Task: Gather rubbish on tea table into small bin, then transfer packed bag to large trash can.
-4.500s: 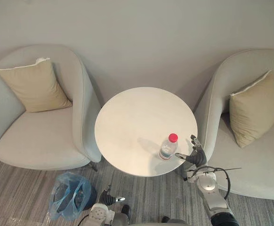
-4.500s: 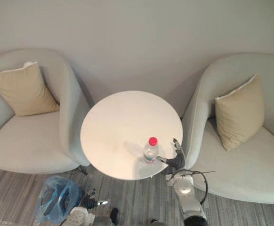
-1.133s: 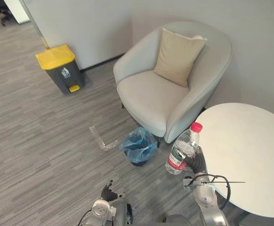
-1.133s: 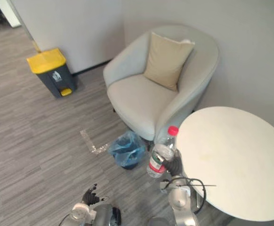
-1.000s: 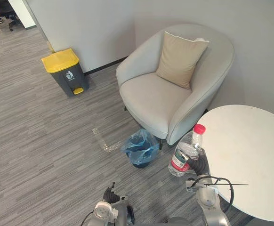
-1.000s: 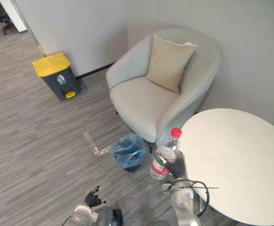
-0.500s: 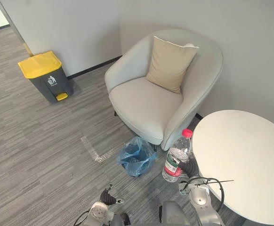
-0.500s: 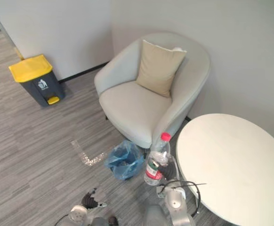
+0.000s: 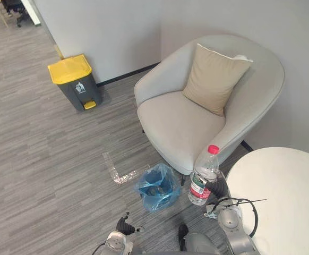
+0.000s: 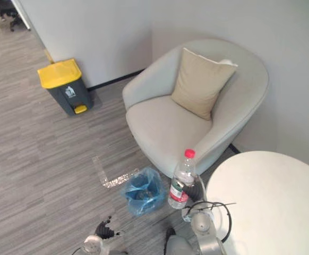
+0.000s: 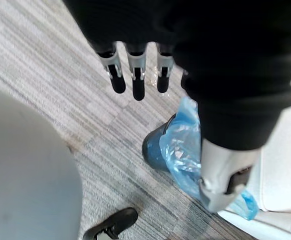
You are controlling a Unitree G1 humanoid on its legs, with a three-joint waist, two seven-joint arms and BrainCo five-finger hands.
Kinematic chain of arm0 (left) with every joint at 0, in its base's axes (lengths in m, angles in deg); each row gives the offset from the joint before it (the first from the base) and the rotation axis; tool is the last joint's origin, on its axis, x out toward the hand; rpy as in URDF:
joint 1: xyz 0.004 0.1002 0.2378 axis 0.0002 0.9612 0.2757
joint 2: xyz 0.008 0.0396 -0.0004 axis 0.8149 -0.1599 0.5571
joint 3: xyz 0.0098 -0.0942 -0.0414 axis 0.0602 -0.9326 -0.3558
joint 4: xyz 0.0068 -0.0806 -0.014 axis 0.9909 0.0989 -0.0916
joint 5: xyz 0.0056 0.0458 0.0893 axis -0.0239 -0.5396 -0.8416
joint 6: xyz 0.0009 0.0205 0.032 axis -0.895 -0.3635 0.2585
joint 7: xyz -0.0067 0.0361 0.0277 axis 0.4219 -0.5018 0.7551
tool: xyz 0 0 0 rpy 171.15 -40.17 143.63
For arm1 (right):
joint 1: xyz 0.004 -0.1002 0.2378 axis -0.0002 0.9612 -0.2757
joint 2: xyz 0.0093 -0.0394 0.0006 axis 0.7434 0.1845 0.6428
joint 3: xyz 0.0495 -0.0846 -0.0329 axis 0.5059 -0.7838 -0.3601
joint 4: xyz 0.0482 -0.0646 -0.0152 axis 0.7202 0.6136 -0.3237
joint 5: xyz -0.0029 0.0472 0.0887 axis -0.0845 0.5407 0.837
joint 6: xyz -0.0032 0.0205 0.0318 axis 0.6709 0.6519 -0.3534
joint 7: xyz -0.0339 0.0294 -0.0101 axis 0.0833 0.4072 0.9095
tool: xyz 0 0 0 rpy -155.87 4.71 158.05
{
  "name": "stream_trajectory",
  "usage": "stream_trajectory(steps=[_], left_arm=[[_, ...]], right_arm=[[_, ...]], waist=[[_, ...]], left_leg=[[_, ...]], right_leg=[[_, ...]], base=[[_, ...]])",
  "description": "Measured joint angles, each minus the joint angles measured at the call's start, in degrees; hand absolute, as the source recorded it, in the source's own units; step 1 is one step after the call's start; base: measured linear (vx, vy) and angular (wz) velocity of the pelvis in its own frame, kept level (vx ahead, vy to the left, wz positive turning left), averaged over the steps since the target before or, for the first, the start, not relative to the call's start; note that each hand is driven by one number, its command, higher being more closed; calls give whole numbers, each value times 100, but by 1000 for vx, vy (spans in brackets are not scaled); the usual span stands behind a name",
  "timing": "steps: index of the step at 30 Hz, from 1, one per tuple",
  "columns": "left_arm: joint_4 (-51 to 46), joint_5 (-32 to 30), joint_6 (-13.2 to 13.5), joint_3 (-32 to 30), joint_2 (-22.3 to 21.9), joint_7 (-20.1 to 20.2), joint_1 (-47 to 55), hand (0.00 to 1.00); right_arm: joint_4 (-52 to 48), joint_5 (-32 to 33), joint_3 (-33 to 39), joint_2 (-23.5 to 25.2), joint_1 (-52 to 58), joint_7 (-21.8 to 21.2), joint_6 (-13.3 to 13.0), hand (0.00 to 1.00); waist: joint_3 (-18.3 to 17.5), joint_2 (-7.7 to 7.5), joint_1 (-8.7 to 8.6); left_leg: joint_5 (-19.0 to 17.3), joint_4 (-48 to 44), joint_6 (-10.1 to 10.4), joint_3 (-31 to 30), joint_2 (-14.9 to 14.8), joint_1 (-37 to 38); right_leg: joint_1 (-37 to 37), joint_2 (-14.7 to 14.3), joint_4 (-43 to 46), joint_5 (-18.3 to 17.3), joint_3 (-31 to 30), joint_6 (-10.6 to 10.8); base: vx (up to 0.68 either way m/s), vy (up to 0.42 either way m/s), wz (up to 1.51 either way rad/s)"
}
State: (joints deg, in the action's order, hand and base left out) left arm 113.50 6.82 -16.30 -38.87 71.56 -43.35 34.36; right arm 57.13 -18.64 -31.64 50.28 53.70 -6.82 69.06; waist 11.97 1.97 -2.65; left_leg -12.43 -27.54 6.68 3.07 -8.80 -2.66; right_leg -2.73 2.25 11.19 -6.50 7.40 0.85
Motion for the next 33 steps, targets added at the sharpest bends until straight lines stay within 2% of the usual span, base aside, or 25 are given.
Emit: stream_trajectory(steps=[1, 2, 3, 4, 5, 6, 7, 9, 13, 16, 18, 20, 22, 25, 27, 32, 33], left_arm=[[-11, -6, 2, -37, -10, -2, 6, 0], [-15, -21, 2, -59, -4, -4, 11, 0], [-13, -21, 5, -56, -7, -5, 15, 0], [-12, -17, 5, -47, -29, -5, 15, 0], [-15, -15, 5, -37, -34, -5, 16, 0], [-21, 11, 6, -24, -35, -3, 23, 0], [-61, 74, 8, -24, 32, -14, 2, 0], [-66, 78, 6, 6, 70, -9, -7, 0], [-96, 79, 4, 69, 117, -13, -6, 0], [-136, 90, 11, 111, 183, -27, -10, 0], [-253, 148, 23, 95, 244, -86, -65, 0], [-407, 355, 32, 37, 222, -235, -161, 0], [-608, 626, 70, -131, 198, -366, -331, 0], [-825, 898, 119, -359, 195, -477, -560, 0], [-922, 1003, 130, -490, 190, -520, -675, 0], [-1209, 1225, 142, -1031, 115, -650, -1105, 0], [-1216, 1225, 142, -1034, 118, -652, -1120, 0]], right_arm=[[-52, 11, -28, 5, -3, 0, -10, 100], [-55, 13, -29, 20, -13, 4, -19, 100], [-55, 14, -29, 25, -26, 4, -31, 100], [-53, 15, 28, -23, -82, 17, -41, 100], [-52, 11, 49, -46, -92, 19, -41, 100], [-12, 8, 71, -88, -143, 29, -43, 100], [146, 0, 76, -54, -227, 30, -25, 100], [161, -48, 30, -22, -203, 22, -26, 100], [438, -108, -60, -3, -282, 6, -31, 100], [595, -208, -190, -19, -432, 68, -27, 100], [607, -339, -273, -25, -638, 134, -32, 100], [609, -342, -372, -31, -897, 256, -29, 100], [603, -341, -389, -29, -1223, 394, -15, 100], [552, -340, -408, -34, -1496, 527, 101, 100], [528, -341, -430, -34, -1622, 556, 170, 100], [531, -348, -486, -23, -2326, 695, 327, 100], [531, -348, -488, -24, -2356, 697, 329, 100]], waist=[[47, 28, 9], [74, -49, 25], [64, -38, 31], [55, 36, 29], [54, 74, 30], [61, 171, 56], [106, 75, 120], [104, 33, 130], [96, 10, 154], [147, -35, 183], [299, -126, 177], [496, -111, 179], [738, -118, 200], [956, -126, 250], [1033, -122, 277], [1240, -166, 360], [1253, -169, 362]], left_leg=[[40, -271, 50, 71, -29, -82], [-17, -380, -61, 239, -8, -125], [-64, -248, -103, 274, 8, -122], [-11, 496, -172, 253, 78, -103], [83, 761, -194, 245, 96, -96], [322, 1158, -72, 172, 128, -66], [380, 1319, -107, 278, 255, 95], [374, 1359, -120, 286, 356, 96], [379, 1483, -137, 284, 492, 177], [378, 1431, -136, 288, 525, 99], [354, 1071, -152, 284, 523, -260], [152, 348, -145, 284, 387, -902], [-245, -546, -101, 260, 198, -1784], [-468, -1256, -95, 234, 77, -2643], [-485, -1482, -95, 193, 38, -3053], [-364, -1801, -164, 85, -42, -4175], [-362, -1802, -165, 84, -43, -4194]], right_leg=[[163, 10, -65, -6, 12, -11], [292, 117, -164, 1, -24, -27], [283, 142, -155, 8, -35, -37], [247, 175, -136, 41, -62, 39], [224, 162, -117, 38, -66, 65], [140, 122, 6, -3, -123, 120], [64, 230, 154, -71, -272, 216], [53, 331, 148, -87, -278, 262], [35, 466, 254, -211, -273, 345], [-248, 514, 746, -448, -308, 319], [-670, 561, 1235, -594, -344, 261], [-1231, 541, 1785, -694, -334, 234], [-2042, 482, 2573, -1010, -299, 150], [-2869, 491, 3275, -1217, -277, 102], [-3250, 494, 3477, -1256, -248, 140], [-4246, 511, 3720, -1130, -111, 45], [-4264, 512, 3719, -1126, -108, 44]], base=[[67, 44, 7], [64, 47, 2], [70, 89, -4], [30, 56, -6], [59, 123, -11], [93, 130, -26], [108, 156, -24], [98, 126, -6], [71, 59, 5], [7, -38, 0], [-97, -100, 3], [-140, -70, 7], [-205, -77, 12], [-227, -87, 13], [-177, -50, 9], [-123, -26, 16], [-54, -11, 7]])
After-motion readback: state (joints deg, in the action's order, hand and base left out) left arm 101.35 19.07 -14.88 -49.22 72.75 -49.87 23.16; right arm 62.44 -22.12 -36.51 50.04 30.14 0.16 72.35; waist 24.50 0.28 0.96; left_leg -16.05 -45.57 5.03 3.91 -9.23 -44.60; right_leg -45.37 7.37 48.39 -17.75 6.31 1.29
